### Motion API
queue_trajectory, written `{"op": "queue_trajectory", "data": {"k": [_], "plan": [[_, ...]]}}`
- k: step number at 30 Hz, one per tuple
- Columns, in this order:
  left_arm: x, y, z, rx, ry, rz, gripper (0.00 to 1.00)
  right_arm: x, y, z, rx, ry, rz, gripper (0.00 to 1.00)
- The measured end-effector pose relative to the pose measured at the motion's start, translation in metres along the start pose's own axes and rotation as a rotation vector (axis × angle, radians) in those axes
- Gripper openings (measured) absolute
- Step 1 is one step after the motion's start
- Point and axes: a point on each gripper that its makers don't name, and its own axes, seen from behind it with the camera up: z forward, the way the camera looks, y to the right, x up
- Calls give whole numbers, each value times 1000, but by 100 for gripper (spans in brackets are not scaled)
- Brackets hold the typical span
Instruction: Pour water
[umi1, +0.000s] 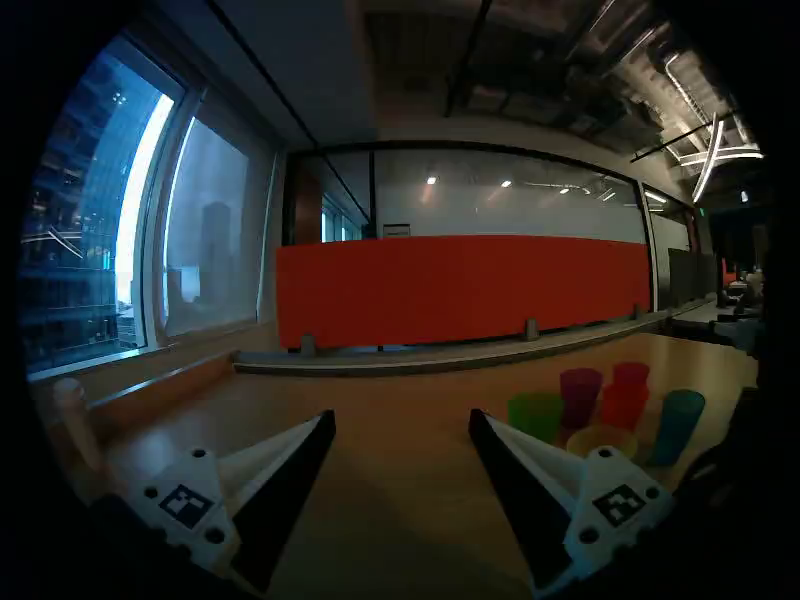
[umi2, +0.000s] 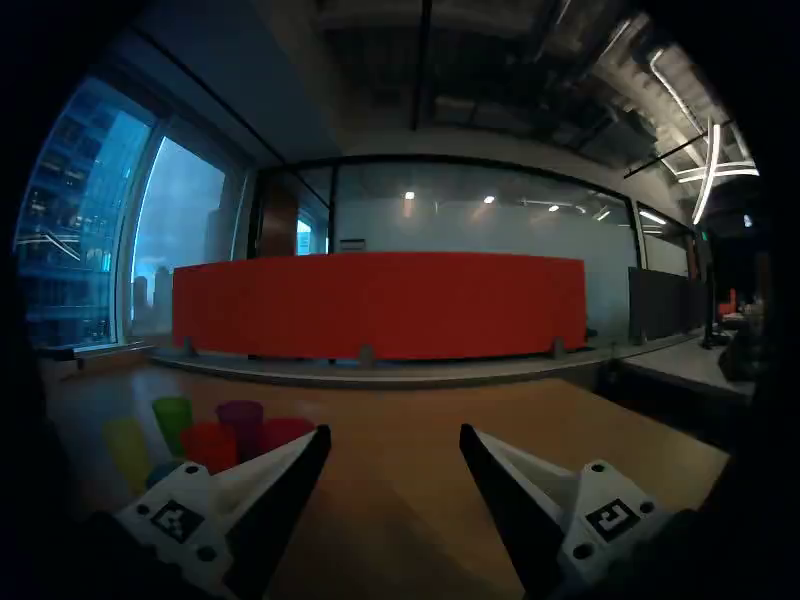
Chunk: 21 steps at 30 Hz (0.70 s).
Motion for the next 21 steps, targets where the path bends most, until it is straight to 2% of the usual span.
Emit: {"op": "queue_trajectory", "data": {"k": [9, 21], "plan": [[25, -6, 5, -4, -39, -67, 100, 38, 4, 5, 20, -10, -17, 100], [98, -8, 12, -42, -28, -81, 100, 99, 0, 11, 70, -34, -31, 100]]}}
